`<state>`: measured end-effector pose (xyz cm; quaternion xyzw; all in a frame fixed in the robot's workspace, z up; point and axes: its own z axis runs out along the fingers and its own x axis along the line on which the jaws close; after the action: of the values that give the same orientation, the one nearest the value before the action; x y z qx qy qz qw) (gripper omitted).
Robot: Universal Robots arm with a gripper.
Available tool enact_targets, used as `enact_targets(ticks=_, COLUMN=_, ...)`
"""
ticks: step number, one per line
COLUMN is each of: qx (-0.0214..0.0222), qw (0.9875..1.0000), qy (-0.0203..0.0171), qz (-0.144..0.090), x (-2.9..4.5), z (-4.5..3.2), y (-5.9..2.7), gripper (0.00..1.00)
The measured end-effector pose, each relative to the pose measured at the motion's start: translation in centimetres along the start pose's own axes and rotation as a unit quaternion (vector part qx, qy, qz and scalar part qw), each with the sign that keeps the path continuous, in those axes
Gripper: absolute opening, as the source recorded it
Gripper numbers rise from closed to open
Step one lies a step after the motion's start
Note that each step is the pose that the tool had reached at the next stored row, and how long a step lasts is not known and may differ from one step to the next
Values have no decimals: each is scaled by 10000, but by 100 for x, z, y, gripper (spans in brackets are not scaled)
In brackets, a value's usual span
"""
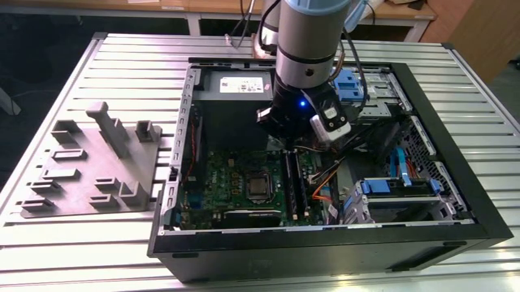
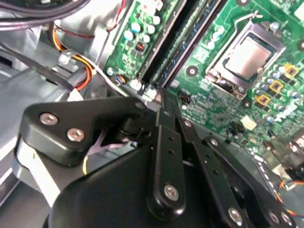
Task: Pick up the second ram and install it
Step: 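Press down the second ram until it locks into place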
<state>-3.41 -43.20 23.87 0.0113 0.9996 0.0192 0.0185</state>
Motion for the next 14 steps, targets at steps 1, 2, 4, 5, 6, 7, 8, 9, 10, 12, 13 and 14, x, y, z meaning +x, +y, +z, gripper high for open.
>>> enact_targets(ticks=1, qx=-1, qw=10000, qy=0, qz=0, x=0, z=0, y=0, gripper=10)
enact_targets(ticks=2, qx=1, qw=10000, qy=1, qz=0, x=0, z=-2, y=-5, gripper=10)
enact_targets(ticks=4, qx=0, qw=10000, qy=0, qz=0, x=-1, z=-2, y=-37, gripper=10)
enact_targets(ticks=5, qx=0, qw=10000, qy=0, qz=0, x=-2, z=-3, y=-65, gripper=10)
enact_targets(ticks=6, qx=1, qw=10000, qy=1, qz=0, x=-2, z=-5, y=-95, gripper=10)
enact_targets(ticks=7, qx=1, qw=10000, qy=0, qz=0, x=-3, z=-6, y=-127, gripper=10)
enact_targets(ticks=8, qx=0, qw=10000, qy=0, qz=0, x=-3, z=-7, y=-159, gripper=10)
enact_targets(ticks=9, qx=0, qw=10000, qy=0, qz=0, x=-4, z=-8, y=-190, gripper=10)
enact_targets(ticks=10, qx=1, qw=10000, qy=0, qz=0, x=-5, z=-10, y=-223, gripper=10)
enact_targets(ticks=12, qx=1, qw=10000, qy=1, qz=0, x=-7, z=-12, y=-284, gripper=10)
enact_targets(ticks=13, qx=0, qw=10000, qy=0, qz=0, x=-7, z=-12, y=-313, gripper=10)
enact_targets(ticks=14, qx=0, qw=10000, qy=0, qz=1, x=-8, z=-14, y=-342, gripper=10)
